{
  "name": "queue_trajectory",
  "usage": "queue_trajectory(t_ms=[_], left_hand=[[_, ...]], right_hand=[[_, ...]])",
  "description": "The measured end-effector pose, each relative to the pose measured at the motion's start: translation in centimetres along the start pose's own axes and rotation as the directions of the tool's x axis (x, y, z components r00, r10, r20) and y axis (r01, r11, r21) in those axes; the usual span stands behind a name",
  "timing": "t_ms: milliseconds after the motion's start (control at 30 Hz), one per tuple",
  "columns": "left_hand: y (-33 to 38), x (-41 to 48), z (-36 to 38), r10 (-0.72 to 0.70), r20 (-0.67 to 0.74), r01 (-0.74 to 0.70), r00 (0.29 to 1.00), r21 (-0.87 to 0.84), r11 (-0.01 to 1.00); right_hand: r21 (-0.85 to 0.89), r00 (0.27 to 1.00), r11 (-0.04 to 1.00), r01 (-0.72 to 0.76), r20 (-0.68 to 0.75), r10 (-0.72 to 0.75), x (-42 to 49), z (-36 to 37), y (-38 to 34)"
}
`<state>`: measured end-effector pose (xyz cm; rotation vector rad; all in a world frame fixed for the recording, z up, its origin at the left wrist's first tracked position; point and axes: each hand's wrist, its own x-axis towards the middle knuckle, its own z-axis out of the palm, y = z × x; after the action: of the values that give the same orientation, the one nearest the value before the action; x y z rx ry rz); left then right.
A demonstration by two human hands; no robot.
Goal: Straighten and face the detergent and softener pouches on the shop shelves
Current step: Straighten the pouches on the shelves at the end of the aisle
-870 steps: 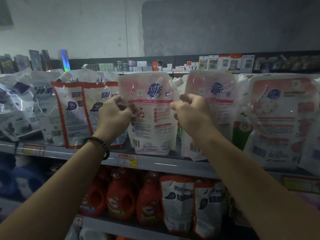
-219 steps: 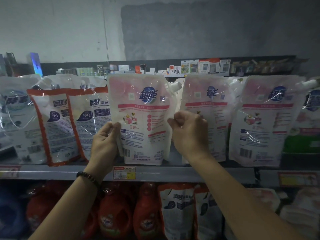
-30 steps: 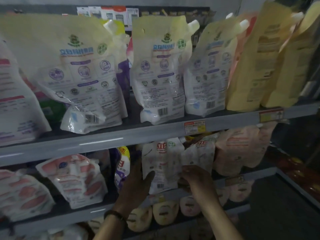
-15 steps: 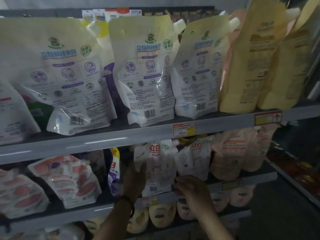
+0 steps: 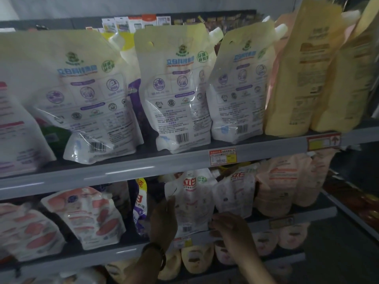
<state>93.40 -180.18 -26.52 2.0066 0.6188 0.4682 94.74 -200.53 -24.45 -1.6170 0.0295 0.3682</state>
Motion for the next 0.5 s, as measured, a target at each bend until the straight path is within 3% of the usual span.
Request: queue_trajectory(t_ms=[100, 333, 500], left_hand=[[0.8, -2.0, 0.3, 0.04, -0.071, -0.044, 0.997, -0.061, 0.997], [1.8, -2.7, -0.4, 0.03, -0.06, -0.039, 0.998, -0.152, 0.988], [1.2, -3.4, -0.3, 0.031, -0.136, -0.055, 0.99, -0.177, 0.983]], right_hand=[[0.003, 1.0, 1.0, -0.014, 0.016, 0.014, -0.1, 0.3, 0.1], [0.078, 0.999, 0.996, -0.044, -0.015, 0.046, -0.3, 0.6, -0.1], [0.113, 0.999, 0.994, -0.012, -0.031, 0.016, -0.8, 0.8, -0.4]])
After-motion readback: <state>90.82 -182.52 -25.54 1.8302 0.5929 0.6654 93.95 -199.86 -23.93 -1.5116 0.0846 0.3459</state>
